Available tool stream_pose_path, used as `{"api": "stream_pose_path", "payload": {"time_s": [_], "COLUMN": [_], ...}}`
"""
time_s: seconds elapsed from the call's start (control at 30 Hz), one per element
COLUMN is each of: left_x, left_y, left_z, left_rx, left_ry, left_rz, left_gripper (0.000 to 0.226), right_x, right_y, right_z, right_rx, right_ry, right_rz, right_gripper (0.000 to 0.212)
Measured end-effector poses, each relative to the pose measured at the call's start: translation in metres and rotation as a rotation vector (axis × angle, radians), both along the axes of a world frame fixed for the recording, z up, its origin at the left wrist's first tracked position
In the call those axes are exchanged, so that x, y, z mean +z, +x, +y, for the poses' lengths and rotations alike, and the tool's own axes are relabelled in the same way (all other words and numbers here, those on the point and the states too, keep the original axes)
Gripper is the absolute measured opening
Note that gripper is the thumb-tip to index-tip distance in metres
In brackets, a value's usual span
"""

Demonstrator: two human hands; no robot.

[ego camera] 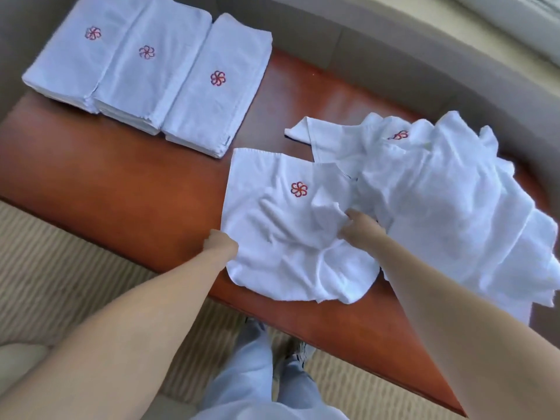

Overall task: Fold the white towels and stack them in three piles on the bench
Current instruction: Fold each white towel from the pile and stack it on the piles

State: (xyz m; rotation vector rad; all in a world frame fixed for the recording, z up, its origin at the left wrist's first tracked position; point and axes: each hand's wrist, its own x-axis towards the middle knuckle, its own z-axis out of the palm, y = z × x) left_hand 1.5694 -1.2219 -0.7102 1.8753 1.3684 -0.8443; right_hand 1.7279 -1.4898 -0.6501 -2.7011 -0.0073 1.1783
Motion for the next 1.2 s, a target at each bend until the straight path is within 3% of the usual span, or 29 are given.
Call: {"api": "stream_pose_path", "payload": {"time_s": [0.17,0.33,0.53,0.77,0.83,0.97,1.0,1.1,1.2], "left_x": [-0.009,0.006,0.074,0.184,0.21,0.261,0.273,0.3,0.318], "left_y": [0.005,0.005,0.033,0.063,0.064,0.064,0.064,0.059,0.054], "left_z": [0.002,0.008,0.027,0.063,0.069,0.073,0.072,0.069,0.069], "left_rx": [0.066,0.239,0.445,0.422,0.362,0.325,0.339,0.352,0.41], "left_ry": [-0.186,-0.318,-0.388,-0.201,-0.114,0.006,-0.002,0.036,0.093], "left_rz": [0.072,-0.102,-0.478,-0.822,-0.861,-0.955,-0.984,-1.037,-1.084], "left_gripper": [0.011,0.035,0.03,0.01,0.009,0.024,0.033,0.025,0.04], "right_x": [-0.013,-0.002,0.061,0.161,0.18,0.213,0.221,0.245,0.265], "right_y": [-0.007,0.0,0.04,0.083,0.083,0.083,0.083,0.081,0.082], "right_z": [-0.012,-0.02,-0.009,-0.02,-0.031,-0.041,-0.041,-0.042,-0.045], "right_rx": [-0.062,-0.101,-0.443,-0.677,-0.665,-0.649,-0.647,-0.593,-0.475], "right_ry": [-0.05,-0.054,0.37,0.8,0.797,0.872,0.894,0.949,0.892], "right_rz": [0.114,0.145,-0.014,-0.157,-0.209,-0.291,-0.308,-0.329,-0.398], "right_gripper": [0.031,0.032,0.02,0.014,0.011,0.036,0.033,0.023,0.014]}}
